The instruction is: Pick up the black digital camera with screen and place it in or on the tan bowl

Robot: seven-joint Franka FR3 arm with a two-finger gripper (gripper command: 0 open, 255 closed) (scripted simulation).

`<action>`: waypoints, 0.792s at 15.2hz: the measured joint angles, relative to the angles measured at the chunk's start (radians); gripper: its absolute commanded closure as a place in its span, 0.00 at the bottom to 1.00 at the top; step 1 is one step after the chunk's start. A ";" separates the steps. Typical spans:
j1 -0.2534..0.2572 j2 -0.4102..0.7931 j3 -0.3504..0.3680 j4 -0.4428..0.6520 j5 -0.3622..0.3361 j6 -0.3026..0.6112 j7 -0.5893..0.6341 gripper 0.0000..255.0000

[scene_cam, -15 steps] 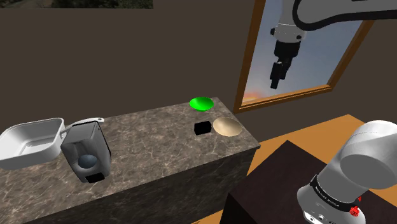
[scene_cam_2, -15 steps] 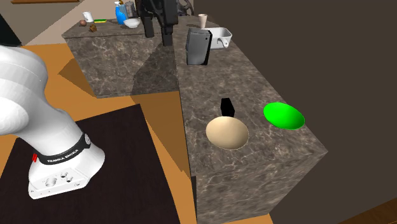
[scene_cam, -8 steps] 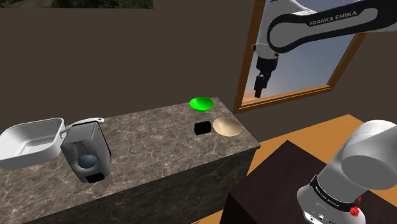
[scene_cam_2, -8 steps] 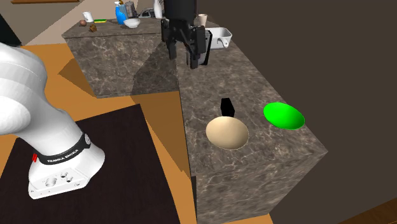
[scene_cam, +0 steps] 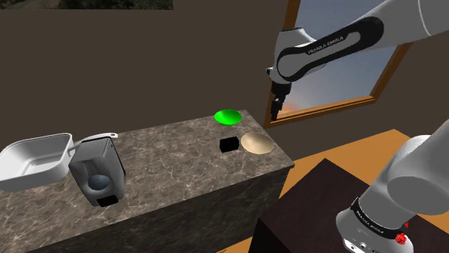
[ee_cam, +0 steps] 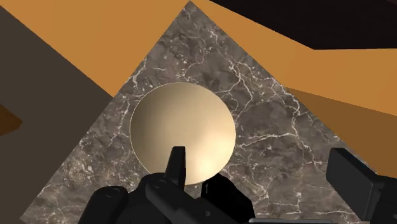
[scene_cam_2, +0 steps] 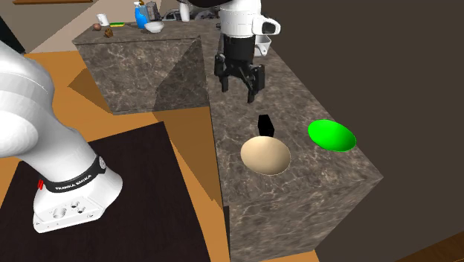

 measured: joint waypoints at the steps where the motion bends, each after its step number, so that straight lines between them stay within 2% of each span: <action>1: 0.004 0.042 -0.001 0.012 0.007 0.031 -0.014 0.00; 12: 0.019 0.449 0.026 0.206 0.097 0.250 -0.182 0.00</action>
